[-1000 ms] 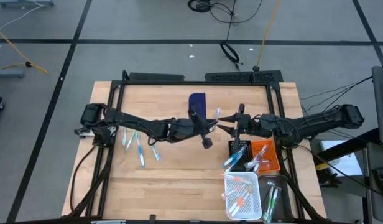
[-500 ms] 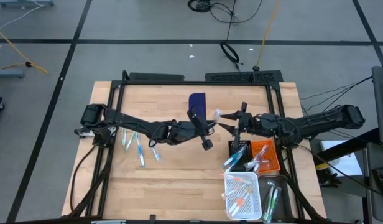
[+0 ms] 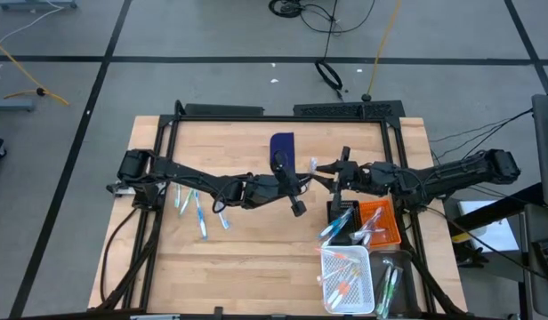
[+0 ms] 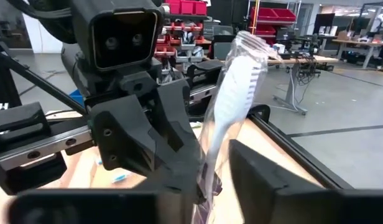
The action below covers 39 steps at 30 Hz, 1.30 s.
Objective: Pick & Place Toothbrushes
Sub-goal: Put the violet toothbrush into the orange basket
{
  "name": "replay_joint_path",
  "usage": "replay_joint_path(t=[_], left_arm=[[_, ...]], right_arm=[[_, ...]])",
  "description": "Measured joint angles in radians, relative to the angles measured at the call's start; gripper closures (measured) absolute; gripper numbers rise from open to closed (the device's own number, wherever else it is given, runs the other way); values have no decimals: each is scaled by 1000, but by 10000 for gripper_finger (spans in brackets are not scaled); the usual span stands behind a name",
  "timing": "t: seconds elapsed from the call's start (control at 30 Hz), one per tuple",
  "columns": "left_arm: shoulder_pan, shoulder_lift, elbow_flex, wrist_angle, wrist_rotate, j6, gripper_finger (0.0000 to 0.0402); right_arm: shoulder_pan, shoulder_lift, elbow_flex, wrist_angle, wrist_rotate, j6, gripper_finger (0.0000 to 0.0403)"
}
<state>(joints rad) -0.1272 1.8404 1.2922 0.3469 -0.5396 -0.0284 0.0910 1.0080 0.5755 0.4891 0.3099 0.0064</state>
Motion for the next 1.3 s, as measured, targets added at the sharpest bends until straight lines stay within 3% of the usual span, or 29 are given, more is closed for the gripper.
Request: replay_joint_path(t=[0.17,0.6,0.83,1.3], left_arm=[[0,0,0,-5,4,8,392],[-4,-12,0,-92,-19,52,323],[-14,-69,-1,-256,-19,43,291],[-14,-70,-1,-292,-20,19,284]], right_arm=[[1,0,0,0,-6,-38,390],[7,-53,0,-59,1,-79,399],[78,-223,0,-296,0,-82,399],[344,-534,0,-726,2,8,399]])
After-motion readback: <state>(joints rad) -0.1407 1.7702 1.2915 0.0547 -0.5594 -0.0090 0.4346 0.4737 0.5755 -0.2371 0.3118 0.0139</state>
